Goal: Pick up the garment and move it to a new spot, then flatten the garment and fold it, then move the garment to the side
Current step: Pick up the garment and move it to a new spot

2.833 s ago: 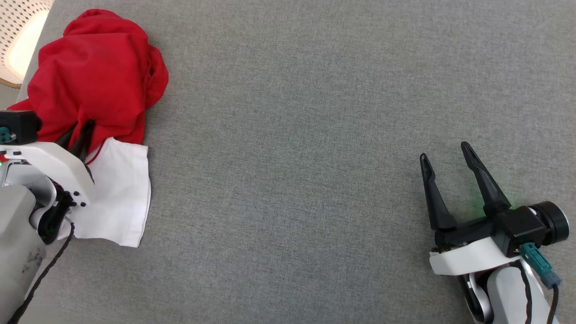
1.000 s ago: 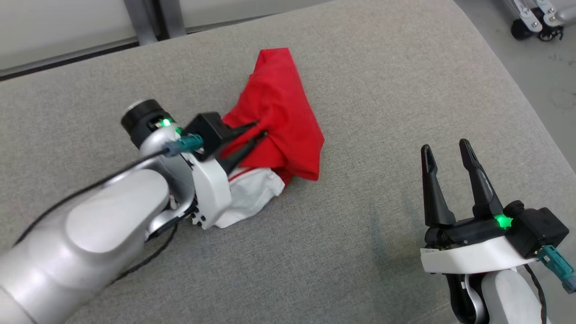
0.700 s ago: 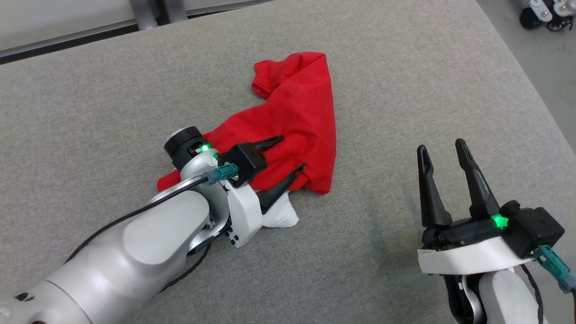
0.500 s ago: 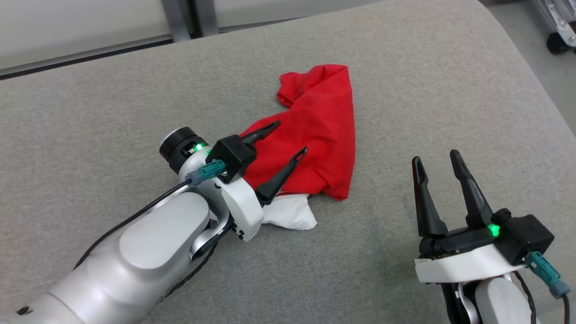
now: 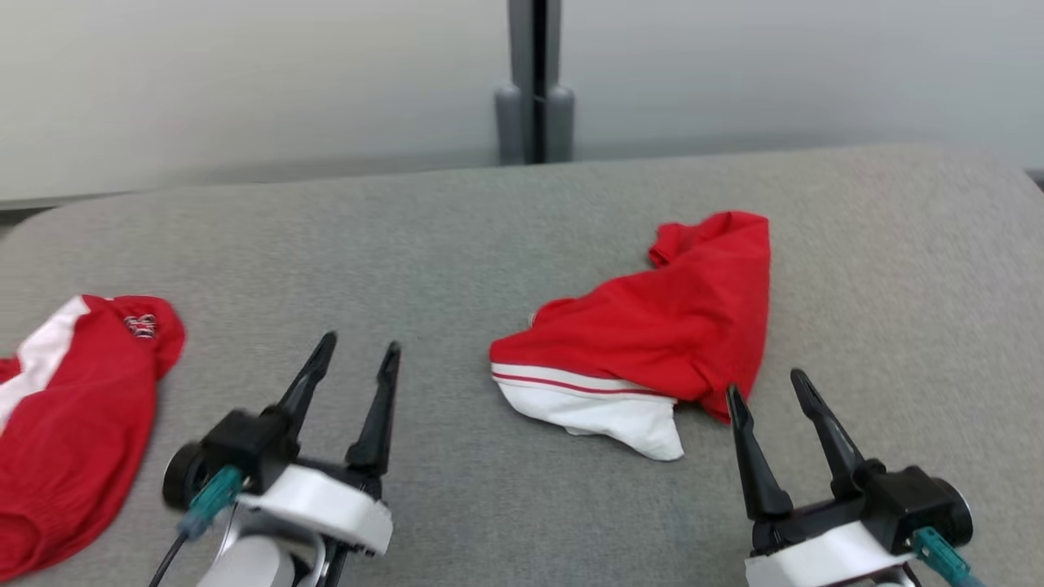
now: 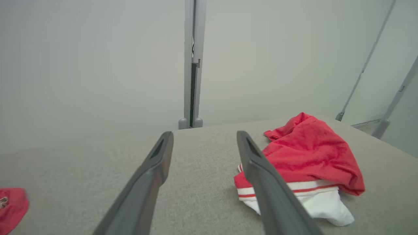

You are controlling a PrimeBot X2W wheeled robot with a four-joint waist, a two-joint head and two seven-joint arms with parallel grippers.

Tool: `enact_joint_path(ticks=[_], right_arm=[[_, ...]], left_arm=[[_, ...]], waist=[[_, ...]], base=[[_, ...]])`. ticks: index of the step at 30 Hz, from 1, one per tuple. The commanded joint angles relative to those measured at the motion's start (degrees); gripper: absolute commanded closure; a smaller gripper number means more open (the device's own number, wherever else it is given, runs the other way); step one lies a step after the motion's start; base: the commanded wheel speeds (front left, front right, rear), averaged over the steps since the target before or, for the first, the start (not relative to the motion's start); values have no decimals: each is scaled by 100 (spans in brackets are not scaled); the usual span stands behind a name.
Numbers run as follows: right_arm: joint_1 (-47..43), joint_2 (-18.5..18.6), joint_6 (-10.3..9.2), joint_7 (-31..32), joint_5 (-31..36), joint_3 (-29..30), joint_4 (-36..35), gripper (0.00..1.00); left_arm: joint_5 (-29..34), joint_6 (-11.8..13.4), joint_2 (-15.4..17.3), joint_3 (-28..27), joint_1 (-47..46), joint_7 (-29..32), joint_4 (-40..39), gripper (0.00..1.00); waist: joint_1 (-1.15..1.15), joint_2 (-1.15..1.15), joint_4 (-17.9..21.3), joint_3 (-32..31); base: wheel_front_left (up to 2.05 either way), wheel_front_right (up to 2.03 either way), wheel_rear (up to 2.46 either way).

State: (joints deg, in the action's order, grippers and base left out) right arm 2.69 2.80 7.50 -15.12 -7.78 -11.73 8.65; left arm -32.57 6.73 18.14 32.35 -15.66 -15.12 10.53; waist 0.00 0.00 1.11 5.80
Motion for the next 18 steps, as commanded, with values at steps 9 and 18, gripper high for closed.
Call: enact_joint_path(ticks=[9, 18], right_arm=[[-441, 14, -2, -6, 158, 155, 38, 0], [-854, 12, -2, -6, 71, 269, 73, 0]], left_arm=[[1233, -277, -942, -2130, 1829, -1, -636, 0], [2147, -885, -1449, -3018, 2939, -2, -802, 0]], waist=[[0, 0, -579, -742], [0, 0, -361, -1096]], base=[[0, 0, 0], [0, 0, 0]])
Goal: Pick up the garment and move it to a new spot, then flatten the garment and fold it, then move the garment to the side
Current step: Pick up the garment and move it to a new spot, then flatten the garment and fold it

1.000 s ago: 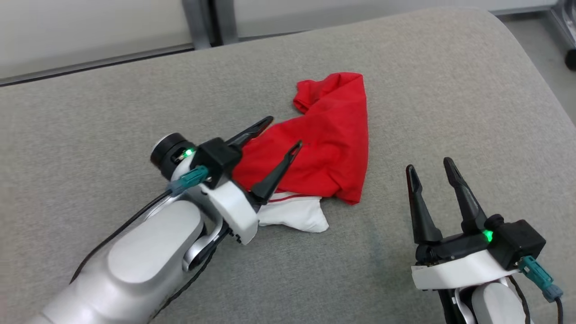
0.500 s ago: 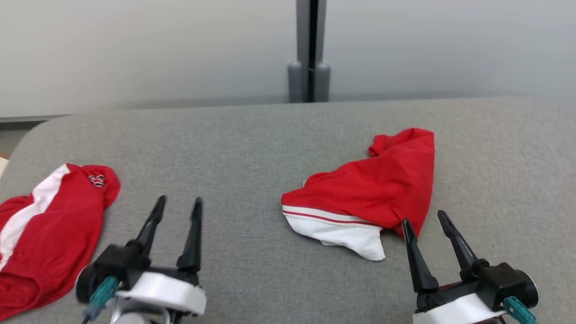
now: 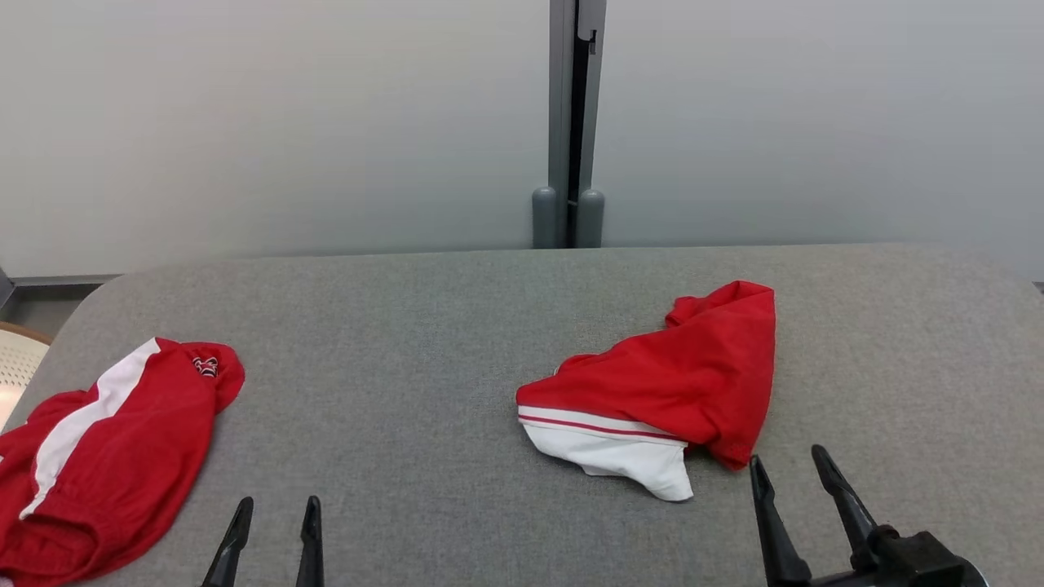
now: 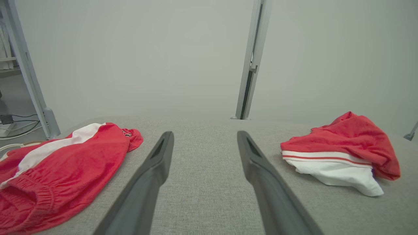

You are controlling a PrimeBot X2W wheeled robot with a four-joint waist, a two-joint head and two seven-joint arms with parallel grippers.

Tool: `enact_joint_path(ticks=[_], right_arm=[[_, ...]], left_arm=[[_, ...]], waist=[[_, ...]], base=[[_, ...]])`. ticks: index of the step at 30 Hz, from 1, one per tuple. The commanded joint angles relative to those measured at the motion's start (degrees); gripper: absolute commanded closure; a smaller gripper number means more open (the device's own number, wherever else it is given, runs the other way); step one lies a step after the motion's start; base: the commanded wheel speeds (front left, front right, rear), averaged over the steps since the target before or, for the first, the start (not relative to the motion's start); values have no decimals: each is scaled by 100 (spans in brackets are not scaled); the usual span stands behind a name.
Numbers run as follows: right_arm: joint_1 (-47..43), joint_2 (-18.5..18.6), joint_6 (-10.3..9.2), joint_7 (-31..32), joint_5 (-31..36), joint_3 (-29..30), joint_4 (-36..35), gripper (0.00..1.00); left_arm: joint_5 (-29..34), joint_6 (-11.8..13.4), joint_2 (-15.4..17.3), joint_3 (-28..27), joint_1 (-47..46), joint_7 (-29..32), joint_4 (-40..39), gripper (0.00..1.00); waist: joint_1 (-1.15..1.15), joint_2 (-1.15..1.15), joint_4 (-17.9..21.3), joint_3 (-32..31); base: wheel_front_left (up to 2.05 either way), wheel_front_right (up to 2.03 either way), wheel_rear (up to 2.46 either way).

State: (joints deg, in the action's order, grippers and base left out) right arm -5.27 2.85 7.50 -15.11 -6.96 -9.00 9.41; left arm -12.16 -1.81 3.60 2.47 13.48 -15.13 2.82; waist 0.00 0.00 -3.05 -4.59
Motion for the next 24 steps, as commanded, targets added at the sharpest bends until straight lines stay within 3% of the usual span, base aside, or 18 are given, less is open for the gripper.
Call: enact_joint_path(ticks=[1, 8, 24], right_arm=[[-91, 7, -2, -7, -6, -22, 2, 0], [-154, 9, -2, -7, -55, -44, 65, 0], [-94, 9, -2, -7, -99, -3, 58, 0]], left_arm=[[237, -46, -14, -45, 79, -1, -28, 0], [602, 132, -60, -190, 22, -2, -1, 0], [514, 210, -62, -49, -91, -2, 49, 0]], waist=[[0, 0, 76, -83], [0, 0, 170, -136], [0, 0, 174, -82]], base=[[0, 0, 0], [0, 0, 0], [0, 0, 0]])
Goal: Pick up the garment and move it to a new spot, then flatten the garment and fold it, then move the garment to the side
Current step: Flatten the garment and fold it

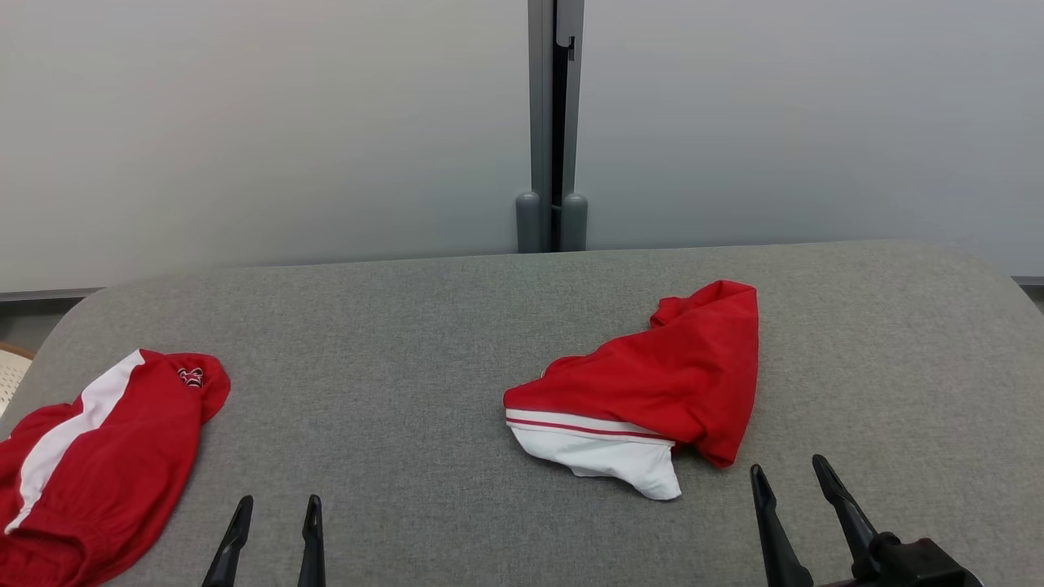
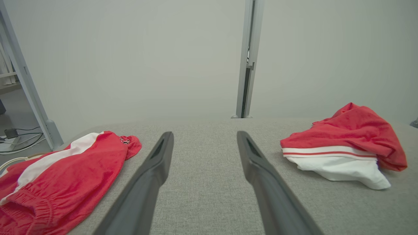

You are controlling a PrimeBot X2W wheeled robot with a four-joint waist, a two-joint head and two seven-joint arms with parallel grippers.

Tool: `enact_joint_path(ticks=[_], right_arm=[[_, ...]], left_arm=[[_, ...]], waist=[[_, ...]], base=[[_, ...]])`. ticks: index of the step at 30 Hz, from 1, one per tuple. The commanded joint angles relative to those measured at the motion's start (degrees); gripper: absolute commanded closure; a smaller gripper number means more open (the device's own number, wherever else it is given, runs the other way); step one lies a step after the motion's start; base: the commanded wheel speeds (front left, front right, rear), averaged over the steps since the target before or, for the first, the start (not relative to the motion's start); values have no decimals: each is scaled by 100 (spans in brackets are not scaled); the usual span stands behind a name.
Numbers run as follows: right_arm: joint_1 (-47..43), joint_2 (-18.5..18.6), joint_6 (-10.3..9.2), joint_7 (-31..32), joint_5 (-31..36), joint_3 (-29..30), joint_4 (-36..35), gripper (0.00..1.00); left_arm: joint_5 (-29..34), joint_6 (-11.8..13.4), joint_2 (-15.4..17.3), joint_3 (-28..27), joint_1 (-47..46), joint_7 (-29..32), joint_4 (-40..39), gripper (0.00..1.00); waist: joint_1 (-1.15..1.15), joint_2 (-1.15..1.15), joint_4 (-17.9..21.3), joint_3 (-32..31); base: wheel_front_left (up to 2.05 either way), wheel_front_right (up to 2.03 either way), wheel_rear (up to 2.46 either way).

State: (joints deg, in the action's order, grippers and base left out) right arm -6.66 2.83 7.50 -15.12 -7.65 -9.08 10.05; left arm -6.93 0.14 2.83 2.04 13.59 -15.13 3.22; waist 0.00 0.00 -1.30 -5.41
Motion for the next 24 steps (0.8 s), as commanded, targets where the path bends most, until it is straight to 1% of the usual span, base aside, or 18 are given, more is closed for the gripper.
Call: enact_joint_path(ticks=[1, 16, 21, 24], right_arm=[[46, 11, -2, -7, -30, 3, 1, 0], [62, 11, -2, -6, -60, -3, 2, 0], [73, 11, -2, -6, -45, 18, -56, 0], [105, 12, -2, -6, -10, 50, -87, 0]], left_arm=[[-17, 4, 14, -3, -109, -2, 16, 0], [-147, -142, 15, 41, -120, -2, 120, 0], [-59, -239, 16, -14, -204, -2, 395, 0], [-28, -323, 15, 41, -411, -1, 591, 0]], waist=[[0, 0, -5, 1], [0, 0, 0, -11], [0, 0, 21, 64], [0, 0, 53, 163]], base=[[0, 0, 0], [0, 0, 0], [0, 0, 0], [0, 0, 0]])
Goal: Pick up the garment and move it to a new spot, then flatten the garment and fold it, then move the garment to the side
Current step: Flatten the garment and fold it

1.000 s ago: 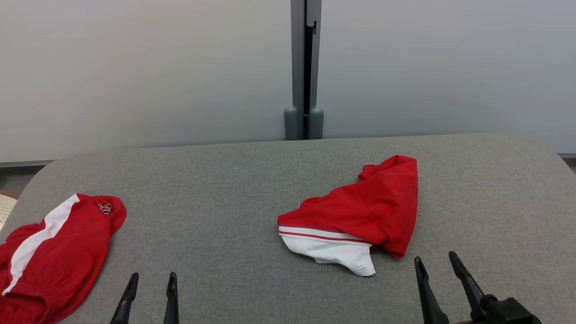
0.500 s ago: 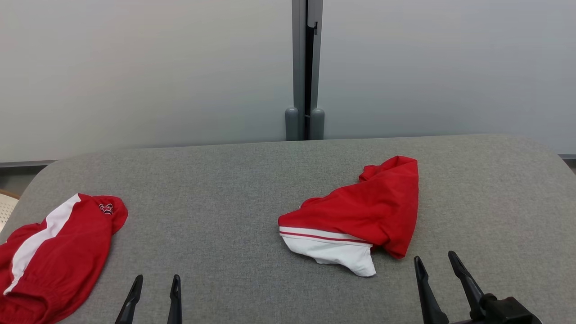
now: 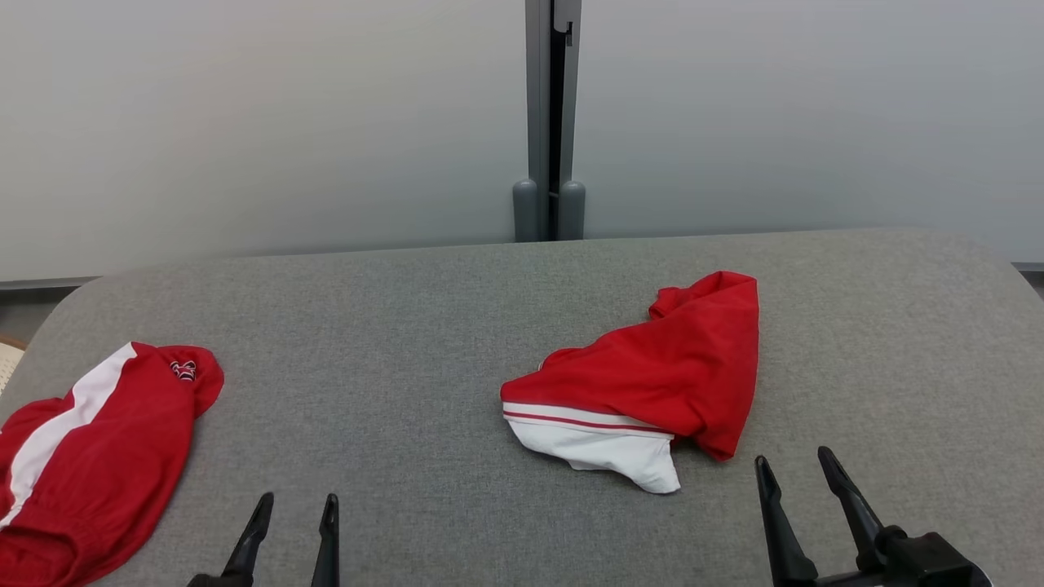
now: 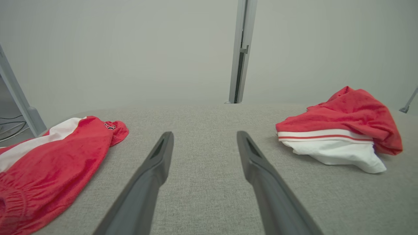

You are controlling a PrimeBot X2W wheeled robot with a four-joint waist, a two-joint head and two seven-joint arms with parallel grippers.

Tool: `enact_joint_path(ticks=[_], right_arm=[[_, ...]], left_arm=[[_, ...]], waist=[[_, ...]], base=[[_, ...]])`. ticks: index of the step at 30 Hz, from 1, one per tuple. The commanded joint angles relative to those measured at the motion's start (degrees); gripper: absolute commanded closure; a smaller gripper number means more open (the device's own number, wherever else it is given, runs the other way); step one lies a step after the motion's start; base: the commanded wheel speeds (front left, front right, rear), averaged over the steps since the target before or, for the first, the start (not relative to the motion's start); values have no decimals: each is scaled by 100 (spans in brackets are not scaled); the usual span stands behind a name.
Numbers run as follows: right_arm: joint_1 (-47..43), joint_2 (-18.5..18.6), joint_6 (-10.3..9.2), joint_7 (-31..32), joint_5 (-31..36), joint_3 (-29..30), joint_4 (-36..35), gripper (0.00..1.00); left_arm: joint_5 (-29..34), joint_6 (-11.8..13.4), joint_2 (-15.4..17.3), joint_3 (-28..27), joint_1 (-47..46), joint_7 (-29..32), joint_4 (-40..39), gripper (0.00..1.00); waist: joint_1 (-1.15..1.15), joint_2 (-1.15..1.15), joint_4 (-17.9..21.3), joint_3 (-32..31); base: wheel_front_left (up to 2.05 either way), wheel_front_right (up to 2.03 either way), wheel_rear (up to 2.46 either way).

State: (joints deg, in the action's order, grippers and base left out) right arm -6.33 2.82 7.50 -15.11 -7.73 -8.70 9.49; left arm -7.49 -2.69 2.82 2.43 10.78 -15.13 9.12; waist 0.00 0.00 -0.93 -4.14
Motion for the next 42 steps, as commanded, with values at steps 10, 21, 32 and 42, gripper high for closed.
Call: enact_joint_path(ticks=[10, 21, 32, 42], right_arm=[[373, 13, -2, -7, 177, 18, -191, 0], [919, 11, -2, -7, 122, -74, -444, 0], [1073, 12, -2, -8, 18, -104, -544, 0], [1130, 12, -2, -7, -29, -154, -563, 0]], left_arm=[[-272, -473, 121, 1030, -1486, -2, 1053, 0], [-2391, -479, 835, 3162, -3264, -1, 2323, 0], [-3397, -480, 1279, 4106, -4044, -2, 2782, 0], [-3477, -480, 1421, 4453, -4199, -1, 2637, 100]], waist=[[0, 0, 201, 787], [0, 0, 655, 1674], [0, 0, 975, 1977], [0, 0, 1102, 2056]], base=[[0, 0, 0], [0, 0, 0], [0, 0, 0], [0, 0, 0]])
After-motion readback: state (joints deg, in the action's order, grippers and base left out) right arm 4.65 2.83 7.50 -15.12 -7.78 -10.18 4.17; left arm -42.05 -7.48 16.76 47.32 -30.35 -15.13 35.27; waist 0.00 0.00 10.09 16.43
